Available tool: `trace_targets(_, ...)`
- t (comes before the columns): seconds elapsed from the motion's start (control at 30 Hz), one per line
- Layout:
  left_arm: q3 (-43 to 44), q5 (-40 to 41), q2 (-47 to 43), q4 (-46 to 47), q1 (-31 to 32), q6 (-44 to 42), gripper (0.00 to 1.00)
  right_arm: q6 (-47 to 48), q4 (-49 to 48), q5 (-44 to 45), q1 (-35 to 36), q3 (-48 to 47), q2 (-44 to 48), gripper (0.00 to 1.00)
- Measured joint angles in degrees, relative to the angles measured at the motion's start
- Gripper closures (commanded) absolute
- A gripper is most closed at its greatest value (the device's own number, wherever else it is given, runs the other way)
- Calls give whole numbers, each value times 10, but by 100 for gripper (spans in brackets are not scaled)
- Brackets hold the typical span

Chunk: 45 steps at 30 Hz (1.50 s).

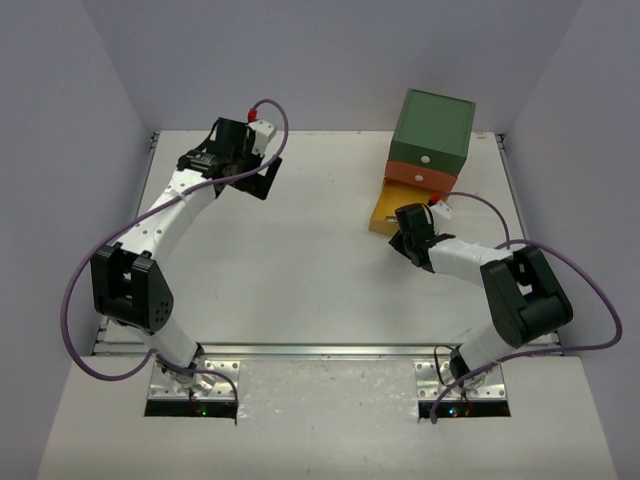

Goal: Organize the makeup

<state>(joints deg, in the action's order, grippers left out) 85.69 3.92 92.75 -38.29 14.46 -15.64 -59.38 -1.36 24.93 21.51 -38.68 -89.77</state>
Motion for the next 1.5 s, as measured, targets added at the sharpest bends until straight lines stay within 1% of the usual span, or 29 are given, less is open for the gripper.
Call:
trace_targets(0.3, 0, 10, 0, 0, -4, -6, 0, -14, -59, -16, -51, -6, -34, 66)
trace_targets(0.63, 0, 13, 0, 0, -4, -8, 0, -32, -93, -28, -82, -67, -74, 66)
trace_targets(0.87, -1, 19, 0, -1, -6, -11, 0, -73, -103, -40, -104, -108, -131, 66)
trace_targets(1.1, -4, 26, 1, -1, -6, -18, 0, -88, -116, -49, -130, -148, -166, 66)
trace_targets(1.5, -4, 32, 27, -1, -6, -22, 0, -141, -138, -54, -149, -195, -216, 66)
